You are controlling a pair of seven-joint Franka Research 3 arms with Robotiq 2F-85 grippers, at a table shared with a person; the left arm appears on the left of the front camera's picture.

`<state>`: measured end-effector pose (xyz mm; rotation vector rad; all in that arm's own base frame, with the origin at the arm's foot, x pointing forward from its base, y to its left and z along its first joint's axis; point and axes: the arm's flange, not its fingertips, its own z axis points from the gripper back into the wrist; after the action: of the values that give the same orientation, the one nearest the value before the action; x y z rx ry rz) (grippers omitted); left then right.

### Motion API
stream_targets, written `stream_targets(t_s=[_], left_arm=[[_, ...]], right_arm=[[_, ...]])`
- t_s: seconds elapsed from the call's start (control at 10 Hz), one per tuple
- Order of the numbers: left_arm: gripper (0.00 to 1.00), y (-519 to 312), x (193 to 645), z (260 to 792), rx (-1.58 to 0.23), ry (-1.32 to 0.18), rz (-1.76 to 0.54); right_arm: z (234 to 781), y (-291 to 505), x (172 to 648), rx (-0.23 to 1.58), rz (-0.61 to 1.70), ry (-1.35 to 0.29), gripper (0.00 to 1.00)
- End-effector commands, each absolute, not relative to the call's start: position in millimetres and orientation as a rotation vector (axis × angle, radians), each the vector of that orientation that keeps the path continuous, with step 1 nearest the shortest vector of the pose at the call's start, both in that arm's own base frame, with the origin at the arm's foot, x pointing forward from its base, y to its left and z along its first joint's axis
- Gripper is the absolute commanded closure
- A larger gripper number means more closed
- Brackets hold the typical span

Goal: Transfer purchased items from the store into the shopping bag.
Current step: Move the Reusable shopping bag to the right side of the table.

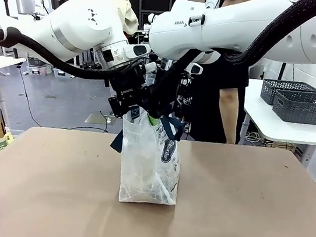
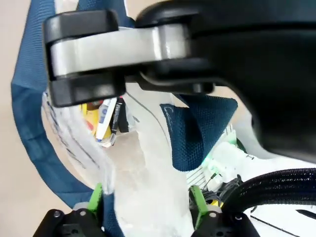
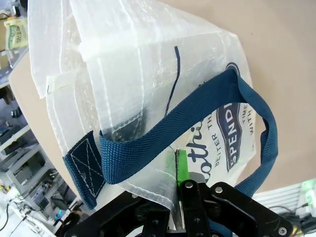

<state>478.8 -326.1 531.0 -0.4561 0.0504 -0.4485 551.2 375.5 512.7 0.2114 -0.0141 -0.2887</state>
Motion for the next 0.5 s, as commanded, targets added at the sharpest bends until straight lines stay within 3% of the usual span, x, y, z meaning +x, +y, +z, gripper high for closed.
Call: stream_targets(t_s=[0.0,0.2,0.4], left_arm=[[0.58,-332.6,474.9,526.5,-0.428,0.019,-0.436],[0.97,-334.6,474.4,524.2,-0.416,0.017,-0.438],[1.00,-337.3,474.1,522.2,-0.400,0.020,-0.443]], right_arm=[[516.5,378.3,552.2,0.234,-0.303,0.000,1.00],[516.7,378.0,551.2,0.238,-0.300,0.001,1.00],[517.3,377.5,550.7,0.241,-0.298,0.002,1.00]])
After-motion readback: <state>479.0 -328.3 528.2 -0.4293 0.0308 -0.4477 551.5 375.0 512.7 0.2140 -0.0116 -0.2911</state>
